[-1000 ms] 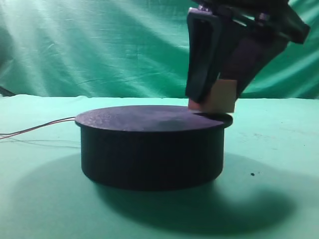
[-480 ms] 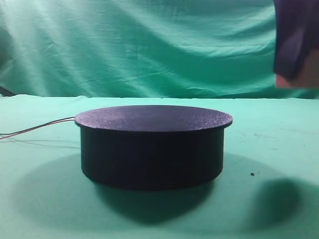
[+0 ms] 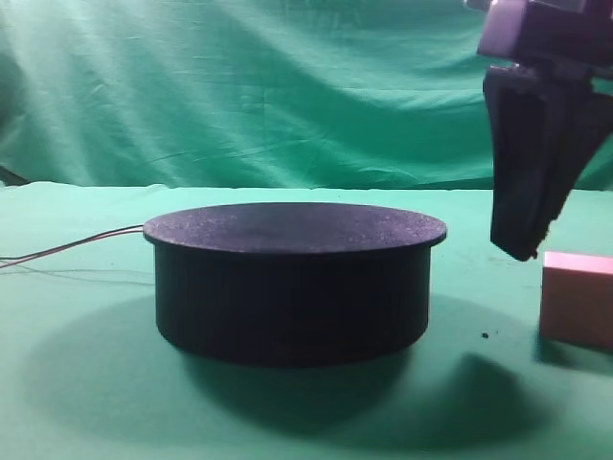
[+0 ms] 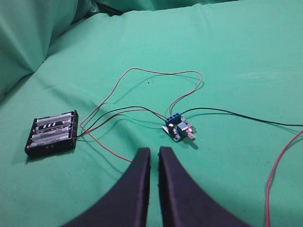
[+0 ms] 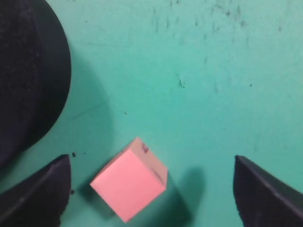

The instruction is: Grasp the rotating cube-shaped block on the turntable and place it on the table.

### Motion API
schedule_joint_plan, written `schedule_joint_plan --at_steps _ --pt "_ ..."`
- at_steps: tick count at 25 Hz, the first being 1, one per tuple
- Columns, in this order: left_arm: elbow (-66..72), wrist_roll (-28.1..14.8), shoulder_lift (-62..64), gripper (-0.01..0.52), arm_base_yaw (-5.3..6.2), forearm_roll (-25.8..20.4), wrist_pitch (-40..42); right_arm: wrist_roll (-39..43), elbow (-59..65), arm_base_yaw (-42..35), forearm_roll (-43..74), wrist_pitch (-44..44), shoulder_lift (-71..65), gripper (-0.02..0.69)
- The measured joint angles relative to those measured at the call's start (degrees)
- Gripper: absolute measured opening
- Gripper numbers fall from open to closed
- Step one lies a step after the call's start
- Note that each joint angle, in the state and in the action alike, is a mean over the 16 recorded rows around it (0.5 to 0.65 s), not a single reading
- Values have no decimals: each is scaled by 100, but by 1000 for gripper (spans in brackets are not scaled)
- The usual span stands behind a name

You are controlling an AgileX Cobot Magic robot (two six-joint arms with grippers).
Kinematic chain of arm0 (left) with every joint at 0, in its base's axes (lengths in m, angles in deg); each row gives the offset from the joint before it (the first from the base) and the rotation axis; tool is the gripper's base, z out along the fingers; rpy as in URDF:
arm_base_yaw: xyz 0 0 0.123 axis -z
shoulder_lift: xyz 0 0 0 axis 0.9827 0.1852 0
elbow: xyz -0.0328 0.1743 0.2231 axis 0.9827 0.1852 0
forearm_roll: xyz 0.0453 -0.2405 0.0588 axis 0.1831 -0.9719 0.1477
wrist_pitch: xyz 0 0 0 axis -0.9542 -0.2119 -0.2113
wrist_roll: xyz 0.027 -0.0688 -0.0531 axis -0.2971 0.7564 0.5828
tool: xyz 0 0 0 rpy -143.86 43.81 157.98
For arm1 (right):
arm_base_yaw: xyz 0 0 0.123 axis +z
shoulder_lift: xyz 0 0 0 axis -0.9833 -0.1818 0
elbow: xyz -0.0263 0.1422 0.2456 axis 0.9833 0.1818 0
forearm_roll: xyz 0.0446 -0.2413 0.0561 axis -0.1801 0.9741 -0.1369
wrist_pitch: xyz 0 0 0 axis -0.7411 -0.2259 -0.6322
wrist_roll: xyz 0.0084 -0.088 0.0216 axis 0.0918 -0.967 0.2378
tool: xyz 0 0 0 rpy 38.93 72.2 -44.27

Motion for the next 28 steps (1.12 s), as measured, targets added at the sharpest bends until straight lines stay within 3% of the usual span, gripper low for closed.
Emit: schedule_joint_plan --at_steps 6,10,28 --pt "0 0 0 0 0 0 0 198 91 0 218 -347 1245 100" --pt "0 0 0 0 0 0 0 254 353 0 254 -303 2052 14" --pt "0 0 0 0 0 0 0 -428 1039 -211 802 524 3557 0"
